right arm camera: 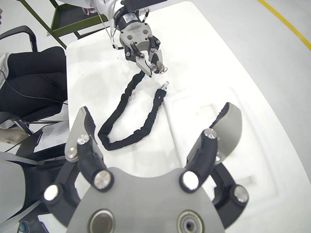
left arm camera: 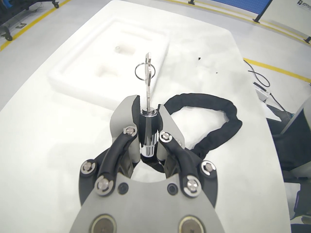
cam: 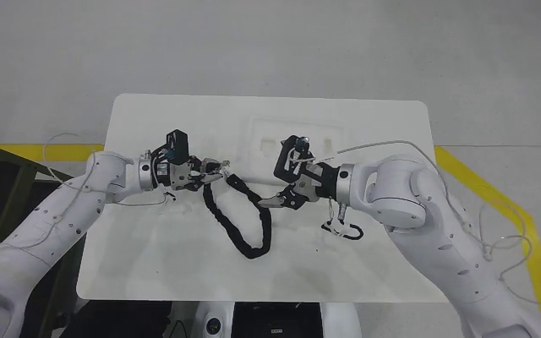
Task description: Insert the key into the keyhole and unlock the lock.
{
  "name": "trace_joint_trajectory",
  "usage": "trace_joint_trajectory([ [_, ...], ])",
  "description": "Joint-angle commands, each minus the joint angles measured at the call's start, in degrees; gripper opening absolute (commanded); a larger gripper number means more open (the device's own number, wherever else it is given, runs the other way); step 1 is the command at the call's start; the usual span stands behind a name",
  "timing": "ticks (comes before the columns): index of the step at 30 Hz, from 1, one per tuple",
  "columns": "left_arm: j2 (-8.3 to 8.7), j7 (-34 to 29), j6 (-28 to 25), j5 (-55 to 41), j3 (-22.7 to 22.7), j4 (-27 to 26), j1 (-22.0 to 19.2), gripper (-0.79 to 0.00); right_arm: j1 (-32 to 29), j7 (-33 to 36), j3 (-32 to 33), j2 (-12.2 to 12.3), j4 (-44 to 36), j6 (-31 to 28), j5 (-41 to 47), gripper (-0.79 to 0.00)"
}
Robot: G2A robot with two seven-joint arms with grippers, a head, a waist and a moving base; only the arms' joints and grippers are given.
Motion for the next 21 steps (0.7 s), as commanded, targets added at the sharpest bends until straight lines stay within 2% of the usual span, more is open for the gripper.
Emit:
trace_joint_trajectory([
  [1,0.54,-2.68,2.03,1.15,-1.09,0.12,0.73,-0.785,-0.53,0.11,0.48,0.15,-0.31,-0.04,-0.01,0.0],
  [8,1.92,-9.1,8.85,1.27,-4.52,-0.91,4.68,-0.785,-1.66,0.3,1.12,0.45,-0.98,-0.02,-0.15,0.0],
  [13,2.19,-11.85,14.43,2.61,-6.3,-2.6,6.81,-0.785,-1.86,0.14,1.12,0.52,-1.01,-0.17,-0.18,0.0],
  [15,2.19,-13.14,15.93,3.65,-6.77,-3.01,7.34,-0.526,-1.88,0.06,1.11,0.54,-0.98,-0.22,-0.24,0.0],
  [17,2.11,-13.88,16.53,4.29,-7.12,-3.49,7.78,-0.314,-1.92,0.0,1.09,0.57,-0.95,-0.25,-0.29,0.0],
  [18,2.05,-14.11,16.81,4.43,-7.3,-3.61,7.99,0.0,-1.97,-0.08,1.1,0.58,-0.92,-0.28,-0.31,0.0],
  [21,1.8,-13.84,17.07,4.48,-7.93,-3.85,8.6,0.0,-2.4,-0.71,1.26,0.66,-0.46,-0.47,-0.46,0.0],
])
